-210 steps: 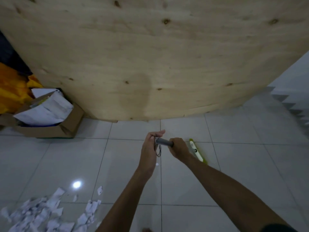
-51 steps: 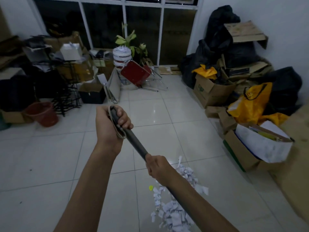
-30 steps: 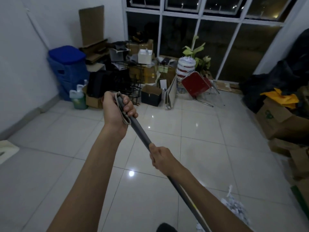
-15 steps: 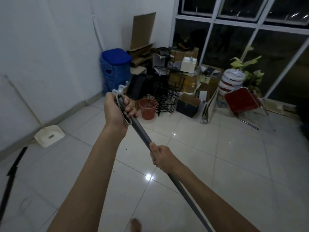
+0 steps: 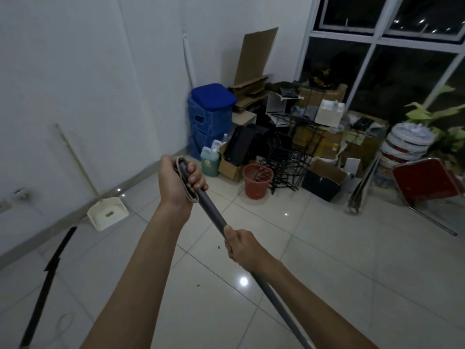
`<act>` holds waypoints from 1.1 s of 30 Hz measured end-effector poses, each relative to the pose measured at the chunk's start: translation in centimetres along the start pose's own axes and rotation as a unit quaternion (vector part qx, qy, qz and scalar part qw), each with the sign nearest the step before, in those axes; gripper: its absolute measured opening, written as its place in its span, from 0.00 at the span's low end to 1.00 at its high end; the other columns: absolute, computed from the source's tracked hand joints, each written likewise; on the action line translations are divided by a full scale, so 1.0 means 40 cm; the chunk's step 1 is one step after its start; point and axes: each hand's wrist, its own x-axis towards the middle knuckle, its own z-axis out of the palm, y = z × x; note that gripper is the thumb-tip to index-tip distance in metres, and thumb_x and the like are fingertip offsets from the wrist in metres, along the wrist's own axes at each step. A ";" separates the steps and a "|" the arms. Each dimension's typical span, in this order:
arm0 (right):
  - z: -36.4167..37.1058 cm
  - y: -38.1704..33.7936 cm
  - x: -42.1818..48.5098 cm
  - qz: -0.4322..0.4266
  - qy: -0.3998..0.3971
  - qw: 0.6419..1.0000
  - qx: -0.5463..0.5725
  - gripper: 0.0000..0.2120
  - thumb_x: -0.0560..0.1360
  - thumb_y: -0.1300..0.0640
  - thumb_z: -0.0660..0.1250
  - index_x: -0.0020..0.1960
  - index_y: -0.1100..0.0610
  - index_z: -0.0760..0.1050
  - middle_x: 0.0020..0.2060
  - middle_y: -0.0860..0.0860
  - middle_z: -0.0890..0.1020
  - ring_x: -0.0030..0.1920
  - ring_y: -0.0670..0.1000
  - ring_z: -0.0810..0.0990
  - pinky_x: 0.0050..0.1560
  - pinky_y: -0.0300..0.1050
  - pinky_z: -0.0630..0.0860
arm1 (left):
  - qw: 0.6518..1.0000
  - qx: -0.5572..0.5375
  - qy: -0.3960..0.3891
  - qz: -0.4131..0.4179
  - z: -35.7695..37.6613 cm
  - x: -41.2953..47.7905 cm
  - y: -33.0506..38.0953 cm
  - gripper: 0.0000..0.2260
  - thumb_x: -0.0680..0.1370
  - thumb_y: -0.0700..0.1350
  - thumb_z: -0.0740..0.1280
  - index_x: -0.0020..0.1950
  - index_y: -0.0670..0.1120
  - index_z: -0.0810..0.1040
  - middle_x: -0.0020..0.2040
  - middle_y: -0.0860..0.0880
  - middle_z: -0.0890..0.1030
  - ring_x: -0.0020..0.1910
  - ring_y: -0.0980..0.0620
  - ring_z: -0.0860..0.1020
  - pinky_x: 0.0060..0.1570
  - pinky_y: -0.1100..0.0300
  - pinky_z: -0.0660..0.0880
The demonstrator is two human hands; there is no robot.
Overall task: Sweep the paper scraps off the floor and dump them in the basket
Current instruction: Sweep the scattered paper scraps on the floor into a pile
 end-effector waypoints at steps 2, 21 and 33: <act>0.016 -0.011 0.052 -0.005 -0.008 1.000 -0.005 0.36 0.65 0.22 0.49 0.34 0.56 0.68 0.24 0.48 0.69 0.26 0.48 0.67 0.30 0.43 0.64 | 1.000 -0.005 0.010 0.008 -0.026 0.038 0.019 0.18 0.75 0.48 0.48 0.26 0.47 0.64 0.20 0.51 0.61 0.20 0.53 0.59 0.28 0.60 0.61; 0.230 -0.228 0.702 -0.043 -0.018 0.998 -0.037 0.31 0.68 0.24 0.48 0.27 0.51 0.63 0.17 0.43 0.67 0.21 0.41 0.64 0.25 0.37 0.62 | 0.999 -0.002 0.017 0.037 -0.352 0.584 0.310 0.18 0.74 0.48 0.48 0.25 0.47 0.64 0.19 0.51 0.61 0.19 0.53 0.59 0.27 0.61 0.60; 0.402 -0.362 1.078 -0.066 -0.008 0.997 -0.044 0.32 0.69 0.25 0.47 0.27 0.52 0.65 0.22 0.46 0.70 0.25 0.46 0.68 0.30 0.41 0.66 | 0.999 -0.004 0.006 0.036 -0.561 0.876 0.512 0.16 0.74 0.48 0.48 0.27 0.46 0.62 0.19 0.51 0.62 0.18 0.53 0.60 0.25 0.63 0.61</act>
